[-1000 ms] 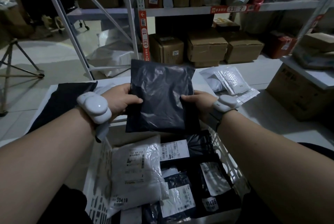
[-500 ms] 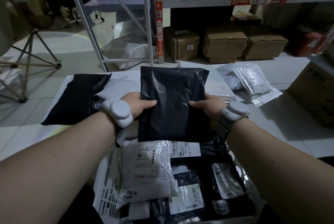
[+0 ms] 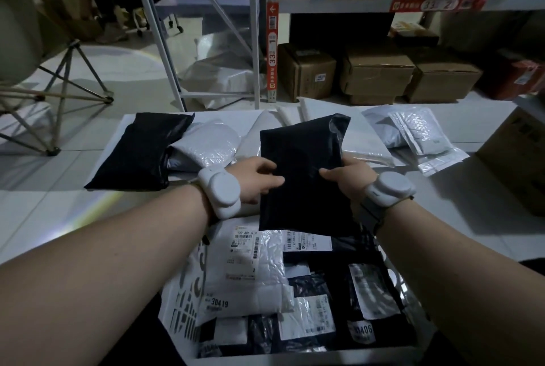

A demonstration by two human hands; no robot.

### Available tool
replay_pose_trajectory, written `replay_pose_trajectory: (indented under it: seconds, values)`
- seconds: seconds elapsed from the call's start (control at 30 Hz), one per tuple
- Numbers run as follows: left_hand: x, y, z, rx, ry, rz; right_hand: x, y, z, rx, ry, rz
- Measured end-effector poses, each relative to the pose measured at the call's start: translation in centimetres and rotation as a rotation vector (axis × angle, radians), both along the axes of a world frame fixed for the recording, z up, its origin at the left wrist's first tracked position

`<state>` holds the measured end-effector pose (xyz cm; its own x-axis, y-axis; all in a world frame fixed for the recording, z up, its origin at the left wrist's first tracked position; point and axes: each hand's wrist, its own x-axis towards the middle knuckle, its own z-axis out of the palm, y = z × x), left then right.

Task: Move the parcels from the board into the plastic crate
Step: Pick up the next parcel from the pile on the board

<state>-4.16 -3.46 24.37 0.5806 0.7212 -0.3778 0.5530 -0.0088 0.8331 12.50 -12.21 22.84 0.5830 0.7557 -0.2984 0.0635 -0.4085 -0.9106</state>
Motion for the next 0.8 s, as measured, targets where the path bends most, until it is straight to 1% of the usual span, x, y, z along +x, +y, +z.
replay_pose_trajectory:
  seconds: [0.13, 0.27, 0.33, 0.37, 0.47, 0.7, 0.8]
  values:
    - [0.5, -1.6, -0.1, 0.013, -0.041, -0.062, -1.3, -0.1, -0.1, 0.087, 0.161, 0.059]
    - [0.6, -2.1, 0.0, 0.004, -0.085, -0.092, -2.5, -0.4, -0.2, 0.195, 0.405, 0.097]
    - [0.5, -2.1, 0.0, -0.035, -0.154, -0.06, -2.7, -0.4, -0.1, 0.191, 0.538, 0.156]
    - [0.5, -1.9, 0.0, -0.045, -0.165, -0.04, -2.8, -0.5, -0.1, 0.164, 0.573, 0.197]
    - [0.5, -1.6, 0.0, -0.012, -0.136, 0.012, -2.5, -0.1, 0.0, 0.176, 0.599, 0.263]
    - [0.7, -1.4, 0.6, -0.091, -0.259, 0.148, -2.7, 0.4, 0.2, 0.184, 0.565, 0.266]
    - [0.9, -0.9, 0.4, -0.181, -0.324, 0.299, -2.5, 0.7, 0.1, 0.176, 0.54, 0.261]
